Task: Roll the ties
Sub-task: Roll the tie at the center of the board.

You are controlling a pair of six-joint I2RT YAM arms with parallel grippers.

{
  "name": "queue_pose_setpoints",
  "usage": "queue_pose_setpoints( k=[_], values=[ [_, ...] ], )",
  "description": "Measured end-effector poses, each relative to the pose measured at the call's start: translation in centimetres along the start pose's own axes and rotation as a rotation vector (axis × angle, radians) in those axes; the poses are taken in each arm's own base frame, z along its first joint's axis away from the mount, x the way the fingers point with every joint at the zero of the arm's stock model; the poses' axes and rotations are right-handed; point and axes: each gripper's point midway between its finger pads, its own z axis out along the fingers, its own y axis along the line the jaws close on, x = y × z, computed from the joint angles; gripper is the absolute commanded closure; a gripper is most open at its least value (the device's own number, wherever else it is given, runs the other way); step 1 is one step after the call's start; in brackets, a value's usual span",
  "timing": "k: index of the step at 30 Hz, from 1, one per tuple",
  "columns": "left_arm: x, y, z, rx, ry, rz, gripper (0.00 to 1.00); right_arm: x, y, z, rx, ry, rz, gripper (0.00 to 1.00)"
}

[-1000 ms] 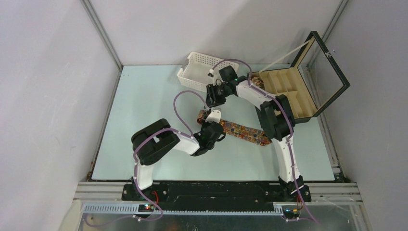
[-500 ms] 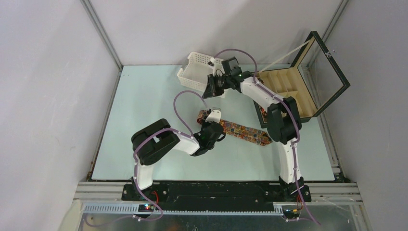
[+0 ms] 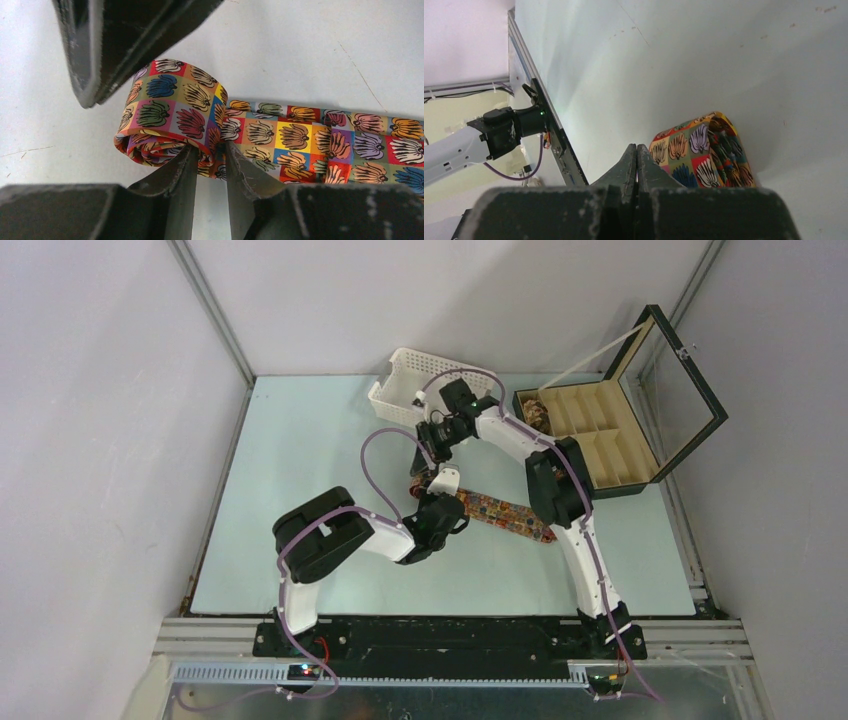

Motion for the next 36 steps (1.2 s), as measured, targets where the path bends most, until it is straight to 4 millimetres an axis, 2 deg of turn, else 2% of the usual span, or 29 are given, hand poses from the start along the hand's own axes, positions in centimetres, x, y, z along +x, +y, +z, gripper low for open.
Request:
queue_pose_setpoints(
  k=[4, 17, 36],
  values=[
    [0.0, 0.0, 0.0, 0.000, 0.000, 0.000, 0.68, 0.8, -0.5, -0.1, 0.020, 0.031, 0.018, 1.00],
    [0.0, 0.0, 0.0, 0.000, 0.001, 0.001, 0.63, 1.6, -1.8, -0.4, 0.095, 0.057, 0.026, 1.00],
    [-0.1, -0.1, 0.1, -0.001, 0.004, 0.003, 0.51, 1.8, -2.8, -0.6, 0.133, 0.059, 0.041, 1.00]
  ],
)
